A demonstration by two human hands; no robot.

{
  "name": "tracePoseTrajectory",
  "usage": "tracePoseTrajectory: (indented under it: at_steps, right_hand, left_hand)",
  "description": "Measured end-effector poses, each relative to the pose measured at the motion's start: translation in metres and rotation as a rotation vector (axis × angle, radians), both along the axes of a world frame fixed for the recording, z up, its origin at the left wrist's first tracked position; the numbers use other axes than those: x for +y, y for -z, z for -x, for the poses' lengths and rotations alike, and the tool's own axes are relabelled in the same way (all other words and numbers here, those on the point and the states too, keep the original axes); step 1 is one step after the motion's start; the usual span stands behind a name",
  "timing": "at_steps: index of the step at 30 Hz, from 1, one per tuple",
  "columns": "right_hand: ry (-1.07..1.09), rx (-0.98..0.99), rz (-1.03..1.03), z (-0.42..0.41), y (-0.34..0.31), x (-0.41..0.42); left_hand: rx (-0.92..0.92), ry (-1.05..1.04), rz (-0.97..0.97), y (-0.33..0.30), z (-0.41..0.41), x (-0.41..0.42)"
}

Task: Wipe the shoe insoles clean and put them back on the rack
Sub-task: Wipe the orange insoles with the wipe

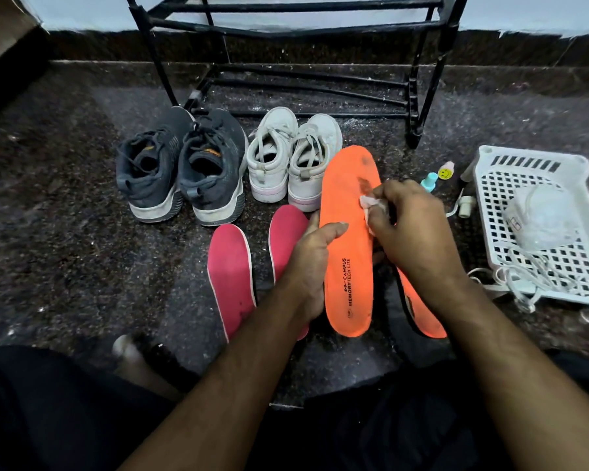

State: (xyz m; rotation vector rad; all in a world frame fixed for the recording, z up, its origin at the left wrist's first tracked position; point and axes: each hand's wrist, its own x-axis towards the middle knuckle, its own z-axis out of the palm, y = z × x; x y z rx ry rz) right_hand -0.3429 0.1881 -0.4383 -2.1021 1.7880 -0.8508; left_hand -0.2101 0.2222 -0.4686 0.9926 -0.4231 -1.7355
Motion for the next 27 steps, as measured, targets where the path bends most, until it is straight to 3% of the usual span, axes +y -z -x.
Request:
tracePoseTrajectory:
  at_steps: [6,9,12,18,24,27]
  right_hand:
    - [-0.351,-0.015,-0.185,-0.017,0.003,0.038]
    - [-0.19,-0.013,-0.123,-0.006,0.005,0.021]
    - [-0.045,-0.018,-0.048,-0.001,0.0,0.005]
    - [-0.281,0.021,-0.151,-0.028,0.009,0.043]
    - [0.036,-0.002,-0.019,0.002,0.006,0.0]
    - [-0.075,-0.039,-0.041,-0.012,0.008,0.012]
  left_hand:
    - [0.027,0.047,-0.209,-0.003,-0.007,-0.004]
    - [-0.081,-0.014,-0.15,0.001,-0.003,-0.004]
    - [-0.075,-0.056,-0.107,0.001,-0.001,-0.003]
    - [-0.067,-0.038,-0.13,-0.002,-0.004,-0.004]
    - [0.011,-0.011,-0.111,-0.007,0.001,0.001]
    - [0.032,-0.014,-0.145,-0.008,-0.004,-0.001]
